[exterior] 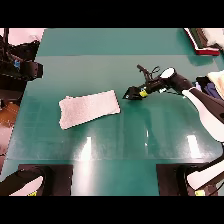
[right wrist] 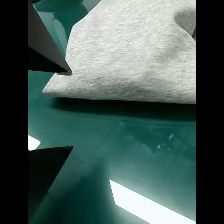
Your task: Fold the shirts.
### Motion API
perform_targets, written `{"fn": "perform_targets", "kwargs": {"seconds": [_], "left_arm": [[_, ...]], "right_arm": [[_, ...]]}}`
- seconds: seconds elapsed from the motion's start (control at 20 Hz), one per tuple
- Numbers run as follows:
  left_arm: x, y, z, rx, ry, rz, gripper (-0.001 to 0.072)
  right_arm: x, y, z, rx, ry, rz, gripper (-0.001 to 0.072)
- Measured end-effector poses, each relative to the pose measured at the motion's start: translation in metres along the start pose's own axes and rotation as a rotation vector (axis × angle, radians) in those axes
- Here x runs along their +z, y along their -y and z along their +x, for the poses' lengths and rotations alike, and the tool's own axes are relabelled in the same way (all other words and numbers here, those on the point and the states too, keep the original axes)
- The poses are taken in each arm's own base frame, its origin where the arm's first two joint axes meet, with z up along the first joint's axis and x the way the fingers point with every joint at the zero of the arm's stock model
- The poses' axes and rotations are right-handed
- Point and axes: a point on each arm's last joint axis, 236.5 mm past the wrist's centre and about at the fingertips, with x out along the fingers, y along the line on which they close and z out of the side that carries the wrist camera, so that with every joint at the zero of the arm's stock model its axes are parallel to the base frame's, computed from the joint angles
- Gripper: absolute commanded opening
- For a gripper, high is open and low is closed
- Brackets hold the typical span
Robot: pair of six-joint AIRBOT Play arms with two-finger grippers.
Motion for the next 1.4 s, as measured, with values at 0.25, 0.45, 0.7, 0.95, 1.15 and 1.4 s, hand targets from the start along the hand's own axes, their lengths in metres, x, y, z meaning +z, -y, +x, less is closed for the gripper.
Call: {"fn": "perform_targets", "kwargs": {"seconds": [0.25, 0.45, 0.7, 0.95, 1.15, 1.4], "left_arm": [[-0.003, 0.001, 0.000, -0.004, -0.014, 0.000, 0.0023], [-0.006, 0.002, 0.000, -0.006, -0.026, 0.000, 0.0023], [-0.010, 0.001, 0.000, -0.006, -0.043, 0.000, 0.0023], [-0.013, 0.001, 0.000, -0.005, -0.054, 0.000, 0.0023], [-0.013, 0.001, 0.000, -0.006, -0.056, -0.001, 0.0023], [-0.013, 0.005, 0.000, -0.020, -0.057, -0.007, 0.0023]], "right_arm": [[-0.005, -0.025, 0.045, 0.061, -0.067, -0.002, 0.0514], [-0.005, -0.061, 0.083, 0.144, -0.069, 0.013, 0.0314], [0.008, -0.098, 0.099, 0.203, -0.016, -0.076, 0.0015], [0.053, -0.120, 0.037, 0.259, 0.090, -0.176, 0.0015], [0.108, -0.097, -0.075, 0.212, 0.290, -0.197, 0.0014], [0.143, -0.011, -0.235, -0.029, 0.540, -0.177, 0.0014]]}}
